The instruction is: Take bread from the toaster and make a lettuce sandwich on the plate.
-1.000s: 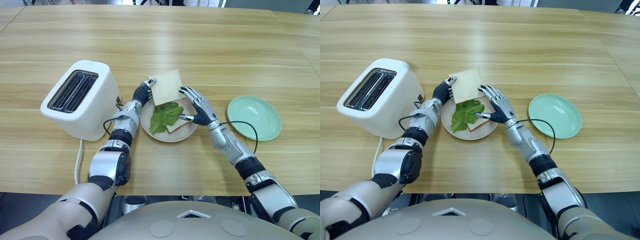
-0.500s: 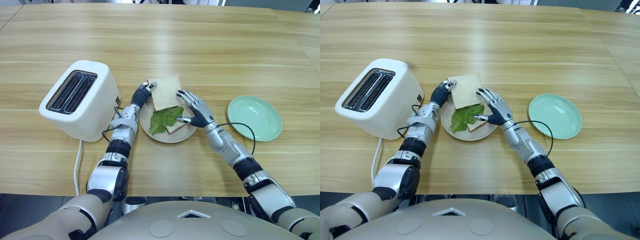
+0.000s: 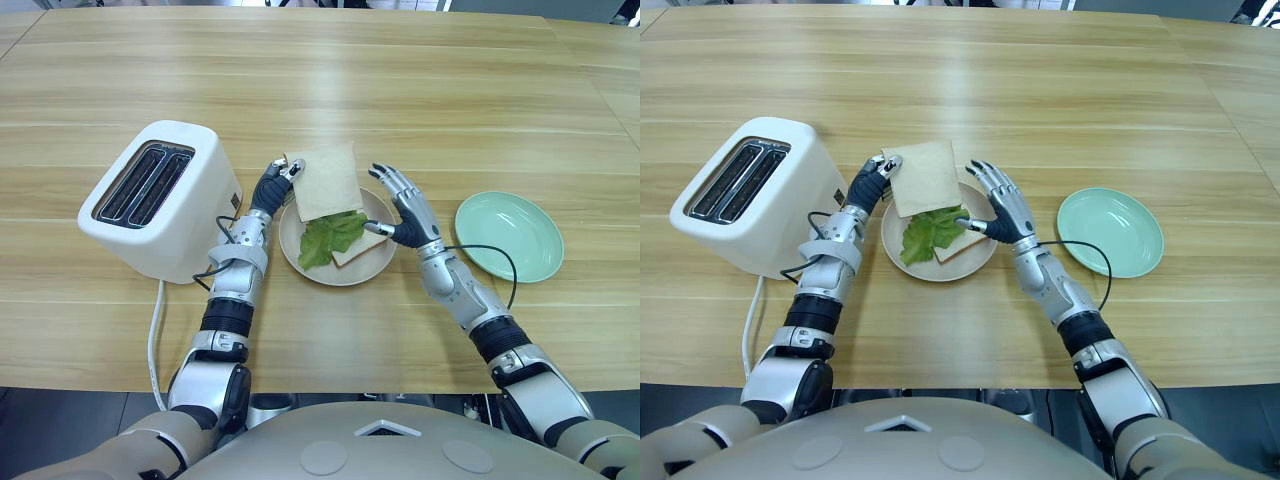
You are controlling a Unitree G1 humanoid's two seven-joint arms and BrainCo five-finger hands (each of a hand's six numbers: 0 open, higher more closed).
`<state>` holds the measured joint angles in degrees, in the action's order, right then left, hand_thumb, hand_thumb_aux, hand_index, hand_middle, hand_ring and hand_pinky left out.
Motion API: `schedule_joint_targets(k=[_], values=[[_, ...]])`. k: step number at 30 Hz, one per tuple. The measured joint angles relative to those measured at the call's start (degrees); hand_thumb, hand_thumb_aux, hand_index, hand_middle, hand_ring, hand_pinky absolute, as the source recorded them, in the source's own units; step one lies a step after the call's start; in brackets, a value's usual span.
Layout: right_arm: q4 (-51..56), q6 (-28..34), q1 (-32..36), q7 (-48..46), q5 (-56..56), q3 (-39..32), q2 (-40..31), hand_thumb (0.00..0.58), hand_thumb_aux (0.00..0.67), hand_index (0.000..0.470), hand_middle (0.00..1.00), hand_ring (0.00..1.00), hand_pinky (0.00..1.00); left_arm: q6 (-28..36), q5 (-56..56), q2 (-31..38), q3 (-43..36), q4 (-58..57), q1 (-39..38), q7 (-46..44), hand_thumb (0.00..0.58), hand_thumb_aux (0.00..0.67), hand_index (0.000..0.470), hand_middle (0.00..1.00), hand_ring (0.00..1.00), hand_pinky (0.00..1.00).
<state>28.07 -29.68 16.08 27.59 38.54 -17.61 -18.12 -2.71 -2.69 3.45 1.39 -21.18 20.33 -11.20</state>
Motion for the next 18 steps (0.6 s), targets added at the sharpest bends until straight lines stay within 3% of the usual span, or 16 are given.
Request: schedule_joint_targets(k=[8,18], values=[[-1.4,-0.5,-1.2,2.9,-0.7,2.6,-0.6,0.000,0.000,0.000,0.00,0.00,0.00,4.2,-0.7,-0.7,-0.3,3.5,-2.0,-0.6,0.580,0.670,0.460,1.00,1.00,1.00],[-2.1,-1.4,-1.5,4.5,-0.6,4.4,-0.8,0.000,0.000,0.000,0.00,0.00,0.00,4.4,0.1,-2.7,-3.5,-0.3,-5.0,-0.8,0.580,0.670,0.460,1.00,1.00,1.00]])
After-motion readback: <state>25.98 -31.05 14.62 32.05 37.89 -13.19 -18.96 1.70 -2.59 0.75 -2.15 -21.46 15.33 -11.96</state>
